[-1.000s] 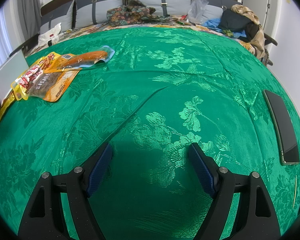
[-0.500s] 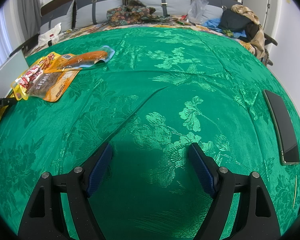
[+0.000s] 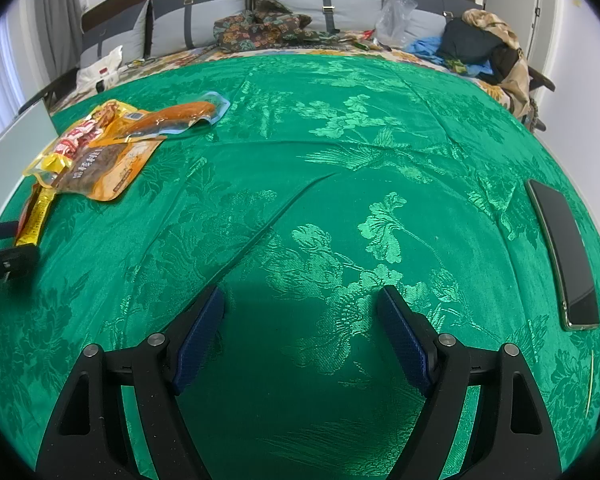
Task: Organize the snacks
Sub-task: 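Move the left tool onto the red fish snack pack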
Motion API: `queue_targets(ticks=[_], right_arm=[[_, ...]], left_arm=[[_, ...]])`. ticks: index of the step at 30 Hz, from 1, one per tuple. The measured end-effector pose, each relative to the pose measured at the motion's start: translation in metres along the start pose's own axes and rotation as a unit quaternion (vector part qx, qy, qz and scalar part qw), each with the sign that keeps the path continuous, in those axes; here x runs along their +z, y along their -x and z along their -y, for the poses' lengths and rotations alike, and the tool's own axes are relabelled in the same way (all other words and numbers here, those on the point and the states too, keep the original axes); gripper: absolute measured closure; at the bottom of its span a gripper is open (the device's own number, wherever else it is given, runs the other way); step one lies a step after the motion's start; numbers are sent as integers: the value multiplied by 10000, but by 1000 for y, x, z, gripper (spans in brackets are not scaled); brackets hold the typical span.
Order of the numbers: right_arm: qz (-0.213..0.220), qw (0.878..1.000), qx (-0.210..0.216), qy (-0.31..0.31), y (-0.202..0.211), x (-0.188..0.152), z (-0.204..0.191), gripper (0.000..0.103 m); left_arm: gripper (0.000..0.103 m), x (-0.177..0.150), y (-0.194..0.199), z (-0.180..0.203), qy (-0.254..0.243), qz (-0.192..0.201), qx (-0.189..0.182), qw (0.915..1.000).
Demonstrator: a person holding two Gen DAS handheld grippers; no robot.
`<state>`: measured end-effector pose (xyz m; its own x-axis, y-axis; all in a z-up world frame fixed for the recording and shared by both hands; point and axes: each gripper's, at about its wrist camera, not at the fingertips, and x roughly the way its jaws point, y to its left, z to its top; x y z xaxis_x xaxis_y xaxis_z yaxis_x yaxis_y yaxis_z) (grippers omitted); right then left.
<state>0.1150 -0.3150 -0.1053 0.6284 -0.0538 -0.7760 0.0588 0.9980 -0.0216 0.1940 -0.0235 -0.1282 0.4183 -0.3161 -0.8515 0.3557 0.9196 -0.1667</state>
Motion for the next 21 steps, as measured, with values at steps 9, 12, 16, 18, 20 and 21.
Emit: queue_targets(ticks=[9, 12, 16, 18, 20, 21], right_arm=[[0, 10000, 1, 0, 0, 0, 0, 21], [0, 10000, 1, 0, 0, 0, 0, 21], [-1, 10000, 1, 0, 0, 0, 0, 21], [0, 10000, 1, 0, 0, 0, 0, 21], [0, 10000, 1, 0, 0, 0, 0, 21], [-1, 10000, 1, 0, 0, 0, 0, 21]], left_arm=[[0, 37, 85, -80, 1184, 702, -116, 9904], [0, 42, 75, -95, 1278, 492, 6, 9906], [1, 33, 33, -70, 845, -182, 229, 9960], [1, 26, 15, -58, 852, -268, 766, 9931], [1, 22, 2, -58, 1171, -272, 901, 9886], [1, 21, -4, -57, 1307, -264, 933, 9867]])
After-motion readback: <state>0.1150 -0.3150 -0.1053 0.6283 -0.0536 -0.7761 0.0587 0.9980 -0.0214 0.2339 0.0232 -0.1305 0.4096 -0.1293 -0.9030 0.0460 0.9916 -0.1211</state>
